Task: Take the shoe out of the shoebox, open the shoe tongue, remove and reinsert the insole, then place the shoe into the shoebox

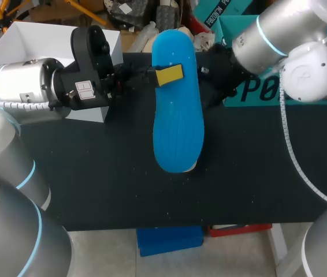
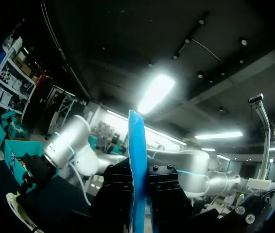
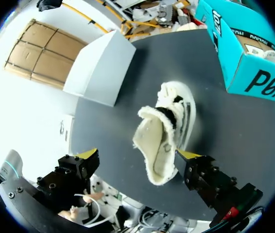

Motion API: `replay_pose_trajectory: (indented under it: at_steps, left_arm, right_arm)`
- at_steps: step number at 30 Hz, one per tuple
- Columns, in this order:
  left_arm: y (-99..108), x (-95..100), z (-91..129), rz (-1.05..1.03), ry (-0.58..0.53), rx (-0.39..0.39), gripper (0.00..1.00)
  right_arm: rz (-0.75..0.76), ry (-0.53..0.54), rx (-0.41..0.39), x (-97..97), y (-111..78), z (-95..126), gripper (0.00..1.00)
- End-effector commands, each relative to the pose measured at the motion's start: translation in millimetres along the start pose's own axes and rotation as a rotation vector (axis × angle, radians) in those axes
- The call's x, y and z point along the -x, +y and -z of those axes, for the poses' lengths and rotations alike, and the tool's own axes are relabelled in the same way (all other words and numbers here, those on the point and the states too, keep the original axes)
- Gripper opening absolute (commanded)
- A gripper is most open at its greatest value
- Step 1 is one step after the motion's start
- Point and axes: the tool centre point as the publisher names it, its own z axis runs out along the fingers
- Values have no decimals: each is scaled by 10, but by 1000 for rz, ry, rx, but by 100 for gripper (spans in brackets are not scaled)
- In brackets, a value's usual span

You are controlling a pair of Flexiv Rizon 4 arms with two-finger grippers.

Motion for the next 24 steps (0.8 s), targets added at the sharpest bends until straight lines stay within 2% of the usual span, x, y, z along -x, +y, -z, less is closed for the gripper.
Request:
replay_pose_trajectory:
  at_steps: [1, 8, 10, 15, 24]
  left_arm:
    - [5, -26, -35, 1, -10, -2, 0]
    - [5, -26, -35, 1, -10, -2, 0]
    - [5, -26, -35, 1, -10, -2, 0]
    - [5, -26, -35, 1, -10, -2, 0]
    - [5, -26, -35, 1, -10, -2, 0]
  right_arm:
    - [-4, 295, 62, 97, -112, 106, 100]
    - [-2, 486, 115, 32, -80, 188, 100]
    - [-9, 497, 117, 25, -77, 204, 100]
    - [-24, 604, 133, -16, -82, 253, 100]
    - [-38, 653, 135, -63, -110, 282, 100]
